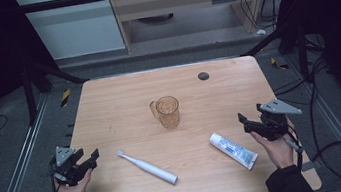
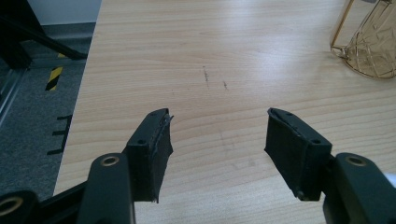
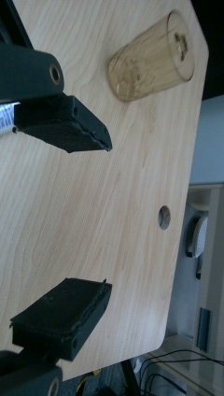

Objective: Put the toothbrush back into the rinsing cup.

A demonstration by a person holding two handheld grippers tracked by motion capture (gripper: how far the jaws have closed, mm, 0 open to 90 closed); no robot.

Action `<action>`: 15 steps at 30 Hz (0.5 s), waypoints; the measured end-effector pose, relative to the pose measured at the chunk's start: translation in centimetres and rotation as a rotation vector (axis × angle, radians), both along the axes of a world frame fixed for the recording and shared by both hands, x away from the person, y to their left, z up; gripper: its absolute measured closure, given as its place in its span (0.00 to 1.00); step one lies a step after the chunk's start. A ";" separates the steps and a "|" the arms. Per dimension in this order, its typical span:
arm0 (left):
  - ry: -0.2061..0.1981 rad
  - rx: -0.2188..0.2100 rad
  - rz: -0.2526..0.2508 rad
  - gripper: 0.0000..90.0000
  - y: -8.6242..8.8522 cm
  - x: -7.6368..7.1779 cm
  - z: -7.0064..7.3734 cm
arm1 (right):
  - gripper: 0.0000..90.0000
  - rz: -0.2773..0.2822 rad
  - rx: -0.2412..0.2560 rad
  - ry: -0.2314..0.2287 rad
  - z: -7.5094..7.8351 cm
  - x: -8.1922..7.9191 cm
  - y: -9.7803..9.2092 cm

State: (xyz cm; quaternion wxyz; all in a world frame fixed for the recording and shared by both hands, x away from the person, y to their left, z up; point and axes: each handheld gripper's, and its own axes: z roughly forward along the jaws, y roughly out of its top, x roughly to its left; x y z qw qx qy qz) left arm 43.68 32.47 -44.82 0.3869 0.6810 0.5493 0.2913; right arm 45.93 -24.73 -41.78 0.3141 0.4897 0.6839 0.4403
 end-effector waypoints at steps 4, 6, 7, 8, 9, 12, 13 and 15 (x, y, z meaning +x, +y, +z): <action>0.007 0.011 0.004 0.45 0.1 -0.1 -0.2 | 0.32 0.043 0.028 -0.010 1.4 -0.8 0.4; 0.013 0.021 0.007 0.46 0.2 -0.2 -0.2 | 0.35 0.075 0.036 -0.006 2.0 -1.1 0.8; 0.018 0.023 0.009 0.46 0.3 -0.2 -0.3 | 0.36 0.088 0.037 -0.002 2.3 -1.3 1.1; 0.020 0.020 0.009 0.46 0.4 -0.2 -0.3 | 0.37 0.101 0.031 0.001 2.6 -1.4 1.4; 0.024 0.022 0.010 0.47 0.5 -0.3 -0.3 | 0.37 0.116 0.029 0.004 2.8 -1.5 1.7; 0.026 0.035 0.016 0.48 0.7 -0.4 -0.4 | 0.39 0.153 0.022 0.022 3.3 -1.6 2.7; 0.025 0.032 0.018 0.48 0.7 -0.4 -0.3 | 0.40 0.167 0.019 0.026 3.5 -1.6 3.1; 0.025 0.032 0.017 0.48 0.7 -0.4 -0.3 | 0.41 0.174 0.020 0.028 3.6 -1.7 3.3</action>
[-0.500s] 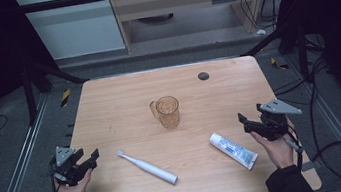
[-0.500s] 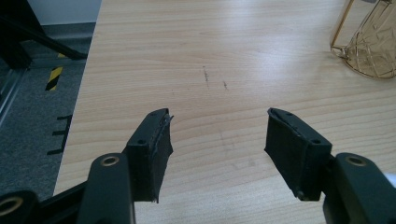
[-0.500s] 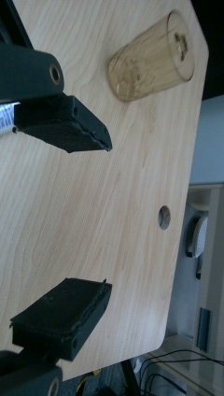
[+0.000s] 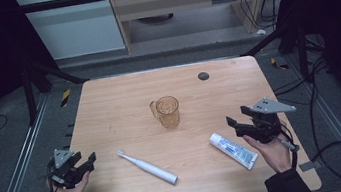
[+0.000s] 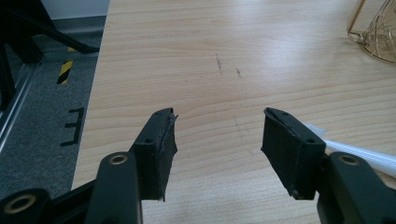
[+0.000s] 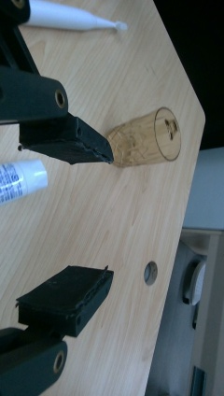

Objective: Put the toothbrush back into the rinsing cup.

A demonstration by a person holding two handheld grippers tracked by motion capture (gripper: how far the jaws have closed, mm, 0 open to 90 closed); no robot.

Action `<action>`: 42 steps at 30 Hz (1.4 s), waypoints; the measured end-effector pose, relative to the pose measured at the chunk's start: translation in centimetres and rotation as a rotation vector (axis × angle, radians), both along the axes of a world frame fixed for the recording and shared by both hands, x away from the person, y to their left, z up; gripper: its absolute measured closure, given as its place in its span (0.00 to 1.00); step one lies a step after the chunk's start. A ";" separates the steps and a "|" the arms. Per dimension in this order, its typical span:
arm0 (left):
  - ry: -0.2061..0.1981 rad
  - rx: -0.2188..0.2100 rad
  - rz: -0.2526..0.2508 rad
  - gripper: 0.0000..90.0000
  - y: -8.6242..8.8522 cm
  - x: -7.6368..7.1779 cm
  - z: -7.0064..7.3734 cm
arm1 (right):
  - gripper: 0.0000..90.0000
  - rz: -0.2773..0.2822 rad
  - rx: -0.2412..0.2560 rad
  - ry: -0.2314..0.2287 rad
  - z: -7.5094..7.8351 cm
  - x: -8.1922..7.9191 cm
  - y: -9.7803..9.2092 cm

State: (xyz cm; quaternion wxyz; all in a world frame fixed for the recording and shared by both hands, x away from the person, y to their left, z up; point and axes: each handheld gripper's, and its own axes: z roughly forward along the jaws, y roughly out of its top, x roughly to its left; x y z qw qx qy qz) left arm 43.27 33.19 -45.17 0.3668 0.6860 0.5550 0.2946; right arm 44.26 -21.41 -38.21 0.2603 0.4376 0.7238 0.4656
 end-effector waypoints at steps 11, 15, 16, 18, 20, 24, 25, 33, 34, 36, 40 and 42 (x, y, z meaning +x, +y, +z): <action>0.022 0.010 -0.021 0.51 -0.1 0.1 -0.5 | 0.47 0.162 -0.037 0.058 1.0 0.7 5.4; 0.038 0.017 -0.040 0.55 -0.2 0.0 -0.7 | 0.49 0.214 -0.058 0.075 0.9 1.0 7.6; 0.038 0.017 -0.040 0.56 -0.2 0.0 -0.7 | 0.49 0.214 -0.058 0.075 0.9 1.0 7.6; 0.042 0.012 -0.049 0.61 -0.3 0.0 -0.7 | 0.52 0.231 -0.074 0.085 0.3 1.1 8.8; 0.048 -0.003 -0.061 0.65 -0.5 -0.2 -0.8 | 0.55 0.238 -0.088 0.090 -0.2 1.0 9.4; 0.069 -0.010 -0.089 0.75 -1.2 -0.4 -0.9 | 0.62 0.264 -0.121 0.109 -1.2 1.0 10.5; 0.073 -0.014 -0.097 0.77 -1.5 -0.5 -0.9 | 0.64 0.272 -0.124 0.117 -1.5 0.9 10.7; 0.101 -0.022 -0.170 0.92 -4.0 -1.2 -1.1 | 0.78 0.289 -0.125 0.137 -2.9 0.6 11.5; 0.103 -0.020 -0.184 0.92 -4.4 -1.3 -1.2 | 0.80 0.295 -0.129 0.143 -3.2 0.5 11.6; 0.113 -0.027 -0.213 0.96 -5.2 -1.5 -1.3 | 0.86 0.312 -0.136 0.163 -3.9 0.4 12.1; 0.134 -0.028 -0.245 0.99 -6.2 -1.6 -1.7 | 0.92 0.330 -0.140 0.180 -4.7 0.1 12.7; 0.140 -0.027 -0.257 0.99 -6.7 -1.6 -1.9 | 0.94 0.338 -0.142 0.187 -5.1 0.0 12.9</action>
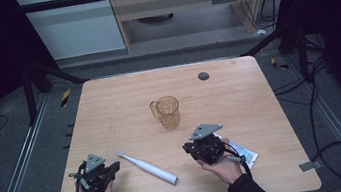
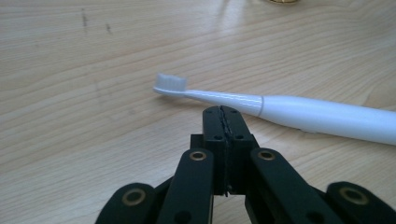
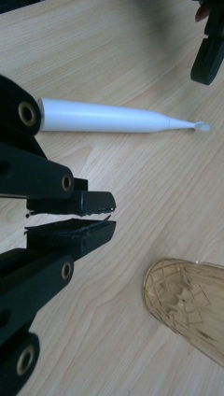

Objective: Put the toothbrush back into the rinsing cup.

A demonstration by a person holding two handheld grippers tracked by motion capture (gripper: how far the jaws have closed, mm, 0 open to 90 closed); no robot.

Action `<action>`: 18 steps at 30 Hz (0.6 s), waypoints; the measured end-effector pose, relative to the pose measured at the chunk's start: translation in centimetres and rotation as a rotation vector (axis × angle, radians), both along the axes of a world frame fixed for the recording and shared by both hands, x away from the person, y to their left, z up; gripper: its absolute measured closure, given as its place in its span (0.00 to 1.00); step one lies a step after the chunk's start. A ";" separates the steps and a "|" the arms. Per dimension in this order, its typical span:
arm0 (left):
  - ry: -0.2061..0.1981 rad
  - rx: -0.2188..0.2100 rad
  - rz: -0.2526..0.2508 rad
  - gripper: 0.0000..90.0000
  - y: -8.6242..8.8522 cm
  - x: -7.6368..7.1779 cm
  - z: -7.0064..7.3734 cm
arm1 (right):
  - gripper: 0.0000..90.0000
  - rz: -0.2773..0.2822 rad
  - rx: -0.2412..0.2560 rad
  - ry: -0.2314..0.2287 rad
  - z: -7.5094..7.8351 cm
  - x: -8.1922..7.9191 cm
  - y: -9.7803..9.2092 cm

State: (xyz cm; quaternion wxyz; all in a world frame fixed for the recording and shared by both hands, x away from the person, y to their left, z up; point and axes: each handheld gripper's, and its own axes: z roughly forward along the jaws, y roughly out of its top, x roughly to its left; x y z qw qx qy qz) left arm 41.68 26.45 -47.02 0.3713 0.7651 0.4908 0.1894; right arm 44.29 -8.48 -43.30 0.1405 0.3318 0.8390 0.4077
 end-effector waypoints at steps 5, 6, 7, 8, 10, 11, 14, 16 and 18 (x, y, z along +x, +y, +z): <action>0.011 0.009 -0.029 1.00 -1.1 0.0 -0.3 | 0.99 0.007 0.009 0.018 -0.8 -0.2 0.4; 0.016 0.013 -0.038 1.00 -1.3 0.0 -0.4 | 1.00 0.007 0.006 0.020 -1.0 -0.3 0.5; 0.020 0.016 -0.046 1.00 -1.6 0.0 -0.5 | 1.00 0.011 0.003 0.023 -1.2 -0.3 0.6; 0.020 0.016 -0.046 1.00 -1.6 0.0 -0.5 | 1.00 0.011 0.003 0.023 -1.2 -0.3 0.6; 0.028 0.024 -0.064 1.00 -2.3 0.0 -0.8 | 1.00 0.022 -0.004 0.036 -1.9 -0.5 1.0; 0.033 0.028 -0.070 1.00 -2.5 0.1 -0.9 | 1.00 0.024 -0.006 0.042 -2.0 -0.6 1.1; 0.035 0.037 -0.088 1.00 -3.1 0.1 -1.0 | 1.00 0.040 -0.014 0.061 -2.8 -0.8 1.6; 0.038 0.046 -0.103 1.00 -3.5 0.2 -1.1 | 1.00 0.044 -0.025 0.071 -3.3 -0.9 1.9; 0.042 0.051 -0.109 1.00 -3.8 0.2 -1.2 | 1.00 0.051 -0.028 0.078 -3.7 -1.0 2.2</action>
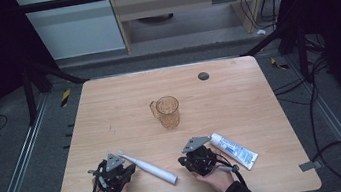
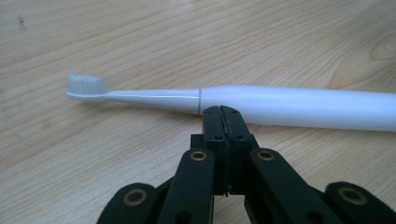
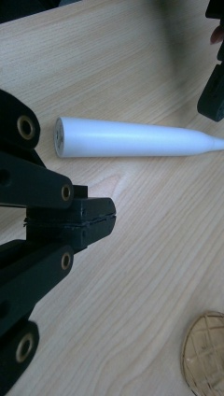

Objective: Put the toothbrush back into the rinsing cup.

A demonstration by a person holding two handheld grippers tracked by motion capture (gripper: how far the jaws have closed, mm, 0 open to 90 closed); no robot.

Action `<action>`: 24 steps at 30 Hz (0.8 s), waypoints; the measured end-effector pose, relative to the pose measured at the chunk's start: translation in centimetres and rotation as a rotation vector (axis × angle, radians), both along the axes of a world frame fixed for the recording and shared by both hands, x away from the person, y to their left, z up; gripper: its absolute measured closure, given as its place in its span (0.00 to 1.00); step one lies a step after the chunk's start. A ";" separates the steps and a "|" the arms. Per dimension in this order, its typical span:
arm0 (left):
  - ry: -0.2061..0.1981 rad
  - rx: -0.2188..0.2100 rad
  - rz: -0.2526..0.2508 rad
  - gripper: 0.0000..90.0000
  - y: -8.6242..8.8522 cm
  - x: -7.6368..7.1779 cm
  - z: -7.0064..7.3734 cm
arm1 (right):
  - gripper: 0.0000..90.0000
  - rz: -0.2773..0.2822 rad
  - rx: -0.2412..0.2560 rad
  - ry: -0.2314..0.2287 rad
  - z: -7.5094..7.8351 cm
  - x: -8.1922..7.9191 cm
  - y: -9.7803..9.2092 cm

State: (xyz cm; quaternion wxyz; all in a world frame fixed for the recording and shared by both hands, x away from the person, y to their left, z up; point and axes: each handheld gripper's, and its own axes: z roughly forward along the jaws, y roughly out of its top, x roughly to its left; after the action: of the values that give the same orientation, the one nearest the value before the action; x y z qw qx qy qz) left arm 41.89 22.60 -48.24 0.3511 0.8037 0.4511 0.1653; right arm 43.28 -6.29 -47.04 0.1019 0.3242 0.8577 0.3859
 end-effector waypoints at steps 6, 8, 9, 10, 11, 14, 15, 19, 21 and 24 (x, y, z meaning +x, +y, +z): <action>0.002 0.020 -0.019 1.00 -0.9 0.5 -0.2 | 1.00 0.008 0.005 0.029 -0.8 -0.2 0.5; 0.006 0.020 -0.018 1.00 -1.0 0.6 -0.3 | 1.00 0.012 0.005 0.037 -1.0 -0.2 0.7; 0.006 0.020 -0.018 1.00 -1.0 0.6 -0.3 | 1.00 0.015 0.005 0.037 -1.2 -0.2 0.8; 0.007 0.023 -0.017 1.00 -1.0 0.7 -0.4 | 1.00 0.016 0.005 0.041 -1.3 -0.2 0.9; 0.007 0.023 -0.017 1.00 -1.0 0.7 -0.4 | 1.00 0.016 0.005 0.041 -1.3 -0.2 0.9; 0.012 0.019 -0.025 1.00 -1.1 0.9 -0.5 | 1.00 0.030 0.008 0.054 -1.6 -0.3 1.3; 0.012 0.023 -0.026 1.00 -1.2 1.0 -0.6 | 1.00 0.032 0.004 0.059 -1.6 -0.4 1.4; 0.011 0.030 -0.031 1.00 -1.4 1.1 -0.7 | 1.00 0.039 0.016 0.072 -1.9 -0.5 1.6; 0.009 0.030 -0.032 1.00 -1.5 1.2 -0.7 | 1.00 0.048 0.015 0.079 -2.0 -0.6 1.8; 0.009 0.029 -0.031 1.00 -1.5 1.2 -0.7 | 1.00 0.058 0.016 0.081 -2.2 -0.8 2.3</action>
State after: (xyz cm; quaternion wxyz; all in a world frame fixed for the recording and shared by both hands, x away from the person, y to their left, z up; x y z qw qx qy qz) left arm 43.11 21.08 -48.94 0.3400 0.8162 0.4379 0.1626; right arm 42.51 -4.00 -49.20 0.0532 0.3155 0.8670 0.3820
